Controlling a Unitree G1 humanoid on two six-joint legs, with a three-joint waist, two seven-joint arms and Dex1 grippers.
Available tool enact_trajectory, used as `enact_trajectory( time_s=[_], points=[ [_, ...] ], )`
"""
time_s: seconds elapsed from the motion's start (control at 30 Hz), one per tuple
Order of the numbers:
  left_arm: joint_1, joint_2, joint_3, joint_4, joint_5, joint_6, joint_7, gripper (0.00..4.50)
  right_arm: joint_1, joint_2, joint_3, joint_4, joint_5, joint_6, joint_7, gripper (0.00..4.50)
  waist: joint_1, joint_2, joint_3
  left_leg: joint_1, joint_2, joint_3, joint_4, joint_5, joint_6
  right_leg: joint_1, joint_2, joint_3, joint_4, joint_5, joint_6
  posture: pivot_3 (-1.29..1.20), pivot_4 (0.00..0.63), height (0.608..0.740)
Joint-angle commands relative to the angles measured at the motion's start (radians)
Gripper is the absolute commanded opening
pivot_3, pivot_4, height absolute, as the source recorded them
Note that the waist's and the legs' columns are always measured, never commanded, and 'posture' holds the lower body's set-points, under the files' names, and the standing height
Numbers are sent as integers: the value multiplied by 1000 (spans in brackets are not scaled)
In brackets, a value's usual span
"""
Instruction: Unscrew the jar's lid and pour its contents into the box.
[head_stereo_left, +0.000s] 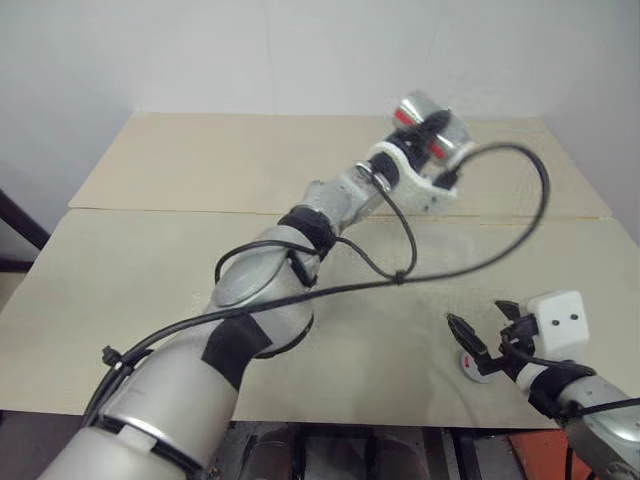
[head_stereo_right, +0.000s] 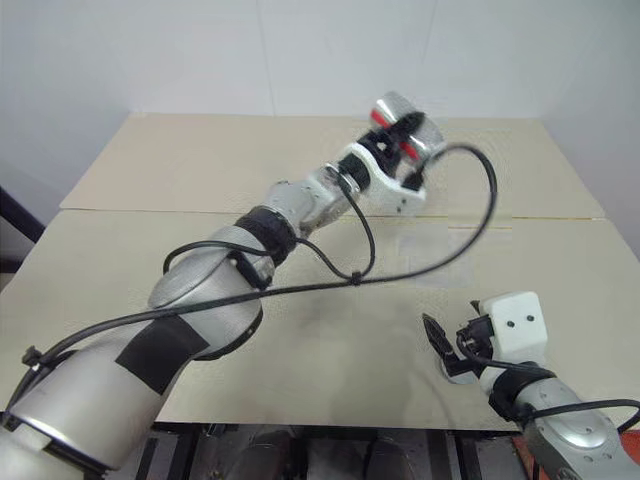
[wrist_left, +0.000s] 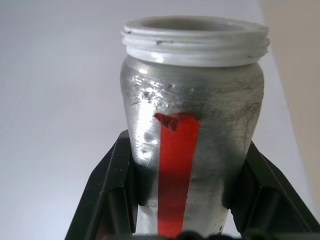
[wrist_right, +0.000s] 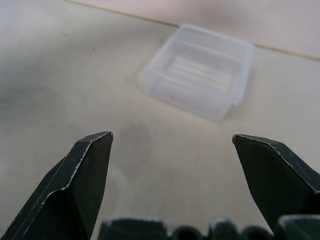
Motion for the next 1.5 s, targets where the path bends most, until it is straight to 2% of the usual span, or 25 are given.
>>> enact_trajectory(
  time_s=[0.03,0.1,0.27,0.57,0.67,0.73,0.83,1.03,1.13,1.3,1.4,1.5],
  points=[
    [2,-14,-218,8,216,56,124,1944,20,28,-21,-69,-7,-35,-19,4468,-6,0,0,0,0,0,0,0,0,0,0,0,0,0,0,0,150,740],
    [15,-35,-304,14,292,95,175,1944,37,30,-12,-74,-22,-41,-30,4468,-8,0,0,0,0,0,0,0,-1,-1,0,0,1,0,0,0,150,740],
    [28,-67,-278,22,258,93,140,1944,58,45,-9,-74,-4,-70,-46,4468,-7,0,0,1,2,0,1,0,1,-1,0,1,1,0,0,0,150,740],
    [18,-52,-248,25,227,91,104,1944,65,42,-5,-74,-5,-74,-55,4468,-4,0,0,1,3,1,1,0,1,-1,0,2,2,0,-1,0,150,740],
    [40,-45,-71,23,48,38,-36,1944,54,37,4,-64,-16,-67,-56,4468,-6,0,0,0,3,1,1,0,1,-1,0,1,2,0,-1,0,150,740],
    [64,-45,129,16,-149,20,-202,1944,52,38,3,-63,-19,-64,-56,4468,-7,0,0,0,5,1,1,0,1,-2,0,1,2,0,-1,0,150,740],
    [86,-45,440,-1,-445,68,-414,1944,56,39,-3,-62,-21,-64,-50,4468,-9,1,-1,1,6,2,2,0,0,-2,0,1,3,0,-1,0,150,740],
    [99,-9,888,-63,-885,166,-693,1944,54,17,-7,-57,-14,-66,-19,4468,-14,1,-1,2,2,1,4,0,-1,0,0,1,6,0,-1,0,150,740],
    [125,0,1000,-112,-1010,187,-776,1944,40,2,-11,-36,-9,-65,-1,4468,-19,1,-1,2,2,1,4,1,-1,0,0,1,6,0,-1,0,150,740],
    [256,-12,1042,-278,-1110,230,-842,1944,-20,-22,24,0,-11,-60,15,4468,-28,2,-1,6,1,1,4,1,-1,3,0,1,6,0,-1,0,150,740],
    [507,-23,978,-548,-1123,294,-902,1944,-49,-26,58,18,-20,-58,18,4468,-34,3,-2,7,2,1,3,2,-3,3,0,2,9,0,-1,0,150,740],
    [670,-45,1001,-781,-1270,482,-967,1944,-58,-29,70,28,-20,-61,25,4468,-45,3,-2,8,2,2,3,2,-4,2,0,4,12,0,-1,0,150,740]
  ],
)
